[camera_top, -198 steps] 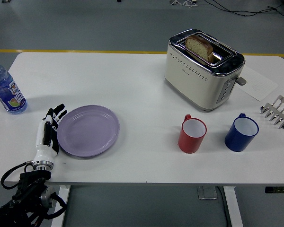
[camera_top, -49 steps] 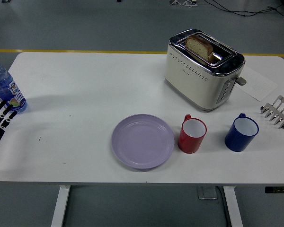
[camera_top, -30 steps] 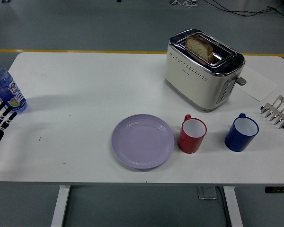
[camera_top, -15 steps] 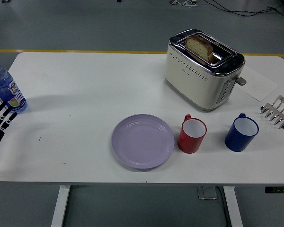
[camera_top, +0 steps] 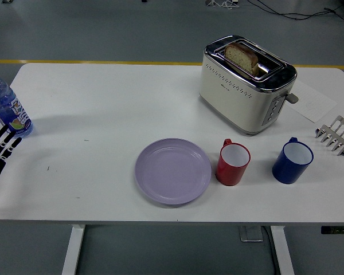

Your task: Push plate across desktop

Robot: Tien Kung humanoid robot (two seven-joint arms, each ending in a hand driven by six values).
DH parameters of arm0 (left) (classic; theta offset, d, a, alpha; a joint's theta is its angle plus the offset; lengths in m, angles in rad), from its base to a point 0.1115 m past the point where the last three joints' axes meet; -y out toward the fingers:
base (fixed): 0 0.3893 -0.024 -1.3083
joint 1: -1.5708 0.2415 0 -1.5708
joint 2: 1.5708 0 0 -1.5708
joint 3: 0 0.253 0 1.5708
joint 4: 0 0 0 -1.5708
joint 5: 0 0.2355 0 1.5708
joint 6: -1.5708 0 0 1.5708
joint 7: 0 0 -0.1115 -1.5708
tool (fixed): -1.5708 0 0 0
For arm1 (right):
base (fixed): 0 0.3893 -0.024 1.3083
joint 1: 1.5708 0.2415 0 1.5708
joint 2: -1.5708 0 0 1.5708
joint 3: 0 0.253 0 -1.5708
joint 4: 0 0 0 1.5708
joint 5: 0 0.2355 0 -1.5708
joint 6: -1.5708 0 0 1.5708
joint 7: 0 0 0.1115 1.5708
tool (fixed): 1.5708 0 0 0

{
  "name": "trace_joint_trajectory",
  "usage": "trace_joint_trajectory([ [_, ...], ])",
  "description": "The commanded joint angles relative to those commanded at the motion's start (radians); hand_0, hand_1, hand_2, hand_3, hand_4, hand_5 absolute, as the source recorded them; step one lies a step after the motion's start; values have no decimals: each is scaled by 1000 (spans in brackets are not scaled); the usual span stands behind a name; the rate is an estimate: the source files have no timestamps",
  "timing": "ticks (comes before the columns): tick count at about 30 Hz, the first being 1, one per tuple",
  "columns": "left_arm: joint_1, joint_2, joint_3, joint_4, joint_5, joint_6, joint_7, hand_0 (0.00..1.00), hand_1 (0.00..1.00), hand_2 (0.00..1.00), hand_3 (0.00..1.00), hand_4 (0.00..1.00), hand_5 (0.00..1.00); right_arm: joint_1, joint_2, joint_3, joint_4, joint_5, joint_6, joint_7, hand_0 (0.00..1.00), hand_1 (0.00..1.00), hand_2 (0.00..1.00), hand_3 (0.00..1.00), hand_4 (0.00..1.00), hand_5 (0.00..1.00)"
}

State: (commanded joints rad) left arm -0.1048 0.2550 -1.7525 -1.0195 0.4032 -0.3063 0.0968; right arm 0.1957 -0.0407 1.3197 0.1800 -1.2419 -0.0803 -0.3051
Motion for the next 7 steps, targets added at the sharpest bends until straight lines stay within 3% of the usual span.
trace_joint_trajectory([
  [7,2,0,4,2,0,0,0,575,656,650,636,512,998,-6,0,1,0,-2,0,-1,608,521,590,575,370,247],
])
